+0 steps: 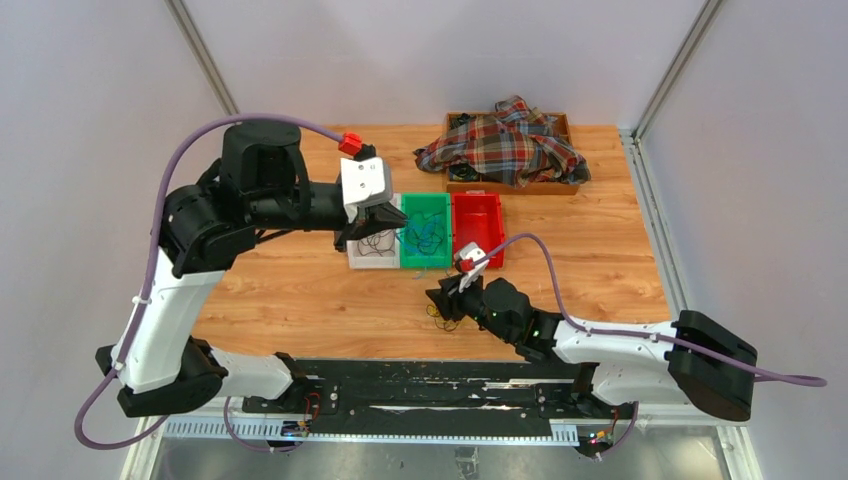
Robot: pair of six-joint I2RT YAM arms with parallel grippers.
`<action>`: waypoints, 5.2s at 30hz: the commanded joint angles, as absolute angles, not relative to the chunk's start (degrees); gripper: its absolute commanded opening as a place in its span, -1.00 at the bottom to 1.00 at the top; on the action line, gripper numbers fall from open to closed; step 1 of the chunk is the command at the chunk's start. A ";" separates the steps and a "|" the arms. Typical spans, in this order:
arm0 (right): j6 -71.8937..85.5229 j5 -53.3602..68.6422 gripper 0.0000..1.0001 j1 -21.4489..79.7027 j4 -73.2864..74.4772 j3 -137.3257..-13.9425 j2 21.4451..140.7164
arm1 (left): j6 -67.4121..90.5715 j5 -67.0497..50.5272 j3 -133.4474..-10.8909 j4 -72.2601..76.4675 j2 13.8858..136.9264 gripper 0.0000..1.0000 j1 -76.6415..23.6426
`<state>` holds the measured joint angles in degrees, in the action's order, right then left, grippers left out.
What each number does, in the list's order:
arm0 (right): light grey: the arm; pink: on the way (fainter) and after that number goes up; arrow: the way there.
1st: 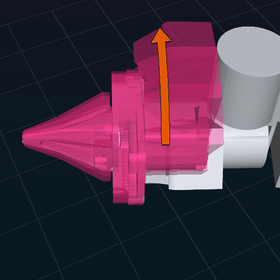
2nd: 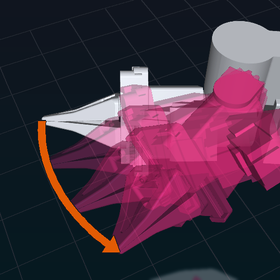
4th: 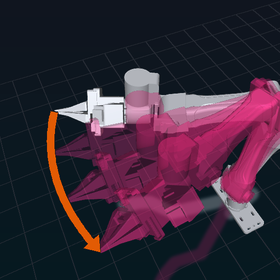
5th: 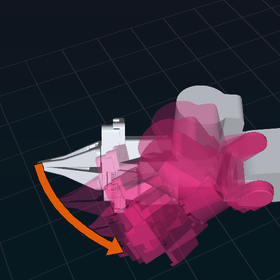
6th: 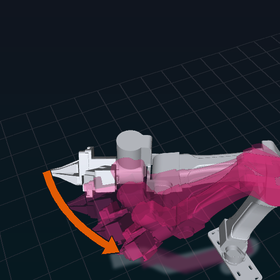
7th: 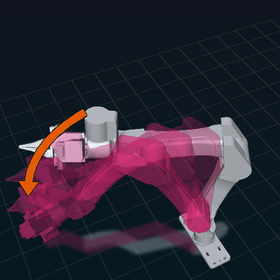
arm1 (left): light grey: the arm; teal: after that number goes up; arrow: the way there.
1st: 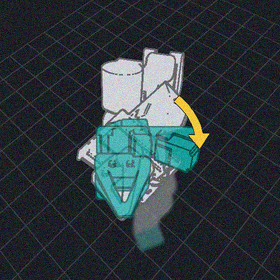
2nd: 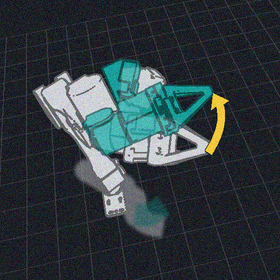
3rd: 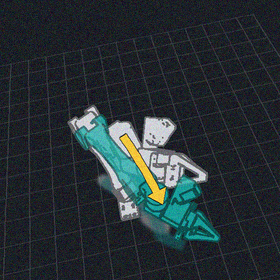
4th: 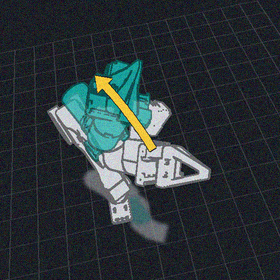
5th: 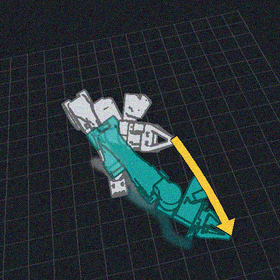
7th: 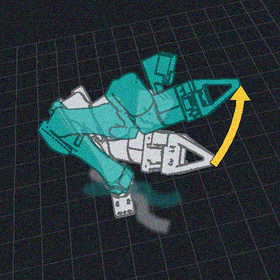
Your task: Untangle the cables
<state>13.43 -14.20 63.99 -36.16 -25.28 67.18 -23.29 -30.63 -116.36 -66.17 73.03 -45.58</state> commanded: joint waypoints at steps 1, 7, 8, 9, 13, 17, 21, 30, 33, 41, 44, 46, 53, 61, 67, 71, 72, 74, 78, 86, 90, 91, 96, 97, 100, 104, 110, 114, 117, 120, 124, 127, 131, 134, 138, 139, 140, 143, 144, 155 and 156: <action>17.04 -16.56 -0.22 65.29 -38.13 -21.98 66.60 | -25.02 -26.56 -120.75 -65.84 74.01 -0.99 -46.14; 18.62 -17.98 -0.25 65.30 -39.27 -18.89 67.94 | -27.19 -21.32 -126.18 -65.83 76.23 -0.99 -46.14; 18.84 -18.23 -0.25 65.30 -39.40 -18.55 68.36 | -27.55 -20.39 -127.30 -65.83 76.69 -0.99 -46.14; 19.05 -18.54 -0.26 65.30 -39.50 -18.23 68.63 | -27.99 -19.46 -128.30 -65.79 77.33 -0.99 -46.14; 19.59 -19.45 -0.28 65.30 -40.20 -17.14 69.62 | -29.61 -16.60 -132.12 -65.70 78.94 -0.99 -46.14; 20.06 -20.03 -0.31 65.30 -40.49 -16.34 70.25 | -31.22 -11.81 -136.95 -64.89 80.95 -0.99 -46.14; 20.51 -20.44 -0.33 65.30 -41.04 -15.50 70.58 | -32.90 -6.82 -137.39 -58.18 80.35 -0.99 -46.14; 21.23 -21.05 -0.43 65.30 -41.13 -14.74 70.53 | -33.32 -0.20 -130.99 -44.34 76.82 -0.99 -46.14; 21.62 -21.16 -0.47 65.30 -41.13 -14.50 70.37 | -34.01 1.52 -128.95 -39.42 75.51 -0.99 -46.14; 21.45 -21.57 -0.42 65.30 -38.06 -16.08 63.89 | -32.44 -0.39 -118.46 -41.46 72.85 -0.99 -46.14; 20.36 -22.52 -0.32 65.22 -35.56 -16.98 58.76 | -31.06 -0.40 -110.83 -40.88 71.43 -0.99 -46.14; 19.32 -23.25 -0.23 65.21 -34.33 -17.13 55.07 | -30.46 -0.05 -105.36 -39.04 70.44 -0.99 -46.14; 18.17 -28.27 -0.23 64.24 -29.72 -16.89 44.04 | -31.23 2.48 -93.37 -33.69 71.11 -0.99 -46.14; 18.14 -30.59 -0.44 62.70 -23.72 -18.49 38.25 | -32.32 3.17 -92.25 -32.59 77.82 -0.99 -46.14; 17.75 -32.34 -0.50 62.50 -21.34 -18.96 36.52 | -35.02 5.62 -90.42 -29.18 83.28 -0.99 -45.57; 17.85 -34.44 -0.44 62.23 -17.65 -19.67 35.85 | -35.11 5.48 -90.37 -27.76 87.37 -0.99 -44.17; 18.11 -34.90 -0.34 62.24 -16.94 -19.69 35.60 | -35.23 5.72 -90.17 -27.19 88.26 -0.99 -43.86; 18.94 -36.37 -0.21 62.15 -14.96 -19.97 35.41 | -35.56 6.05 -89.68 -25.81 90.13 -0.99 -43.29; 21.10 -39.53 -0.04 62.14 -9.34 -21.69 37.08 | -35.11 6.06 -89.43 -23.38 94.01 -0.99 -41.91; 27.30 -43.60 0.03 61.92 -1.00 -22.74 40.52 | -38.70 7.59 -82.68 -15.60 96.28 -0.99 -40.52; 30.77 -43.32 0.06 61.49 1.61 -22.54 41.80 | -37.09 6.93 -78.58 -14.67 96.85 -0.99 -40.52; 31.38 -43.13 0.07 61.32 2.36 -22.70 42.17 | -36.09 6.59 -78.14 -15.05 97.37 -0.99 -40.52; 33.85 -42.03 0.11 60.83 4.58 -23.43 44.26 | -33.46 6.41 -75.95 -13.13 100.13 -0.99 -40.59; 34.14 -41.75 0.12 60.74 4.85 -23.46 44.49 | -33.26 6.32 -75.48 -12.28 100.63 -0.99 -40.60; 35.01 -41.17 0.14 60.45 5.64 -23.28 44.97 | -32.99 6.32 -74.07 -9.73 102.19 -0.99 -40.61; 36.86 -40.47 0.16 59.71 7.21 -23.03 45.09 | -32.64 6.93 -72.93 -7.25 104.93 -0.99 -40.56; 38.60 -38.54 0.22 57.70 9.85 -23.65 46.54 | -32.84 5.92 -73.05 -6.93 107.26 -0.95 -40.47; 40.32 -36.33 0.26 56.42 11.67 -24.38 49.72 | -30.82 2.22 -75.71 -12.09 104.62 -0.40 -39.22; 41.03 -34.85 0.27 55.96 12.04 -24.45 51.87 | -30.67 0.06 -78.08 -17.38 101.24 0.15 -38.79; 41.80 -32.77 0.27 55.52 12.04 -24.73 54.16 | -31.03 -2.37 -79.65 -22.26 98.14 0.63 -38.46; 42.35 -30.07 0.20 55.29 12.22 -25.13 56.69 | -30.57 -5.13 -83.58 -30.77 95.34 0.96 -38.03; 42.76 -28.46 0.07 55.29 12.39 -24.82 58.03 | -30.74 -8.20 -87.72 -40.12 93.21 0.96 -37.79; 42.85 -26.31 -0.18 54.67 12.39 -24.50 60.75 | -31.08 -8.53 -92.85 -49.29 89.81 0.96 -37.67; 41.36 -23.67 -0.39 54.17 12.06 -25.20 62.24 | -30.89 -7.31 -94.65 -54.61 87.27 0.96 -37.28; 37.90 -21.58 -0.97 51.96 13.65 -26.68 59.36 | -35.11 -4.80 -97.02 -64.70 84.88 0.96 -36.95; 37.55 -20.99 -0.99 51.44 14.76 -27.21 58.01 | -35.40 -4.03 -96.46 -64.99 83.49 0.96 -36.35; 36.98 -20.42 -0.99 50.40 16.25 -27.77 56.39 | -35.84 -3.91 -94.77 -65.09 81.44 0.96 -35.52; 35.22 -19.67 -0.99 49.10 19.81 -30.39 51.70 | -36.45 -5.22 -90.77 -64.99 76.94 0.96 -32.67; 34.65 -19.05 -0.99 48.76 21.02 -31.51 50.44 | -36.54 -5.61 -89.62 -64.91 75.79 0.96 -31.53; 30.05 -14.61 -0.99 47.53 26.85 -50.25 56.09 | -33.90 -8.29 -83.38 -63.95 69.87 0.96 -23.52; 29.67 -13.92 -0.99 47.48 26.57 -51.92 58.26 | -33.47 -7.91 -83.25 -63.76 69.70 0.96 -23.36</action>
<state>31.97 -16.78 48.27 24.53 -46.02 52.49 -35.05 -7.14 -84.07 -64.16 71.40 -24.34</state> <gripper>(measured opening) 0.012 0.979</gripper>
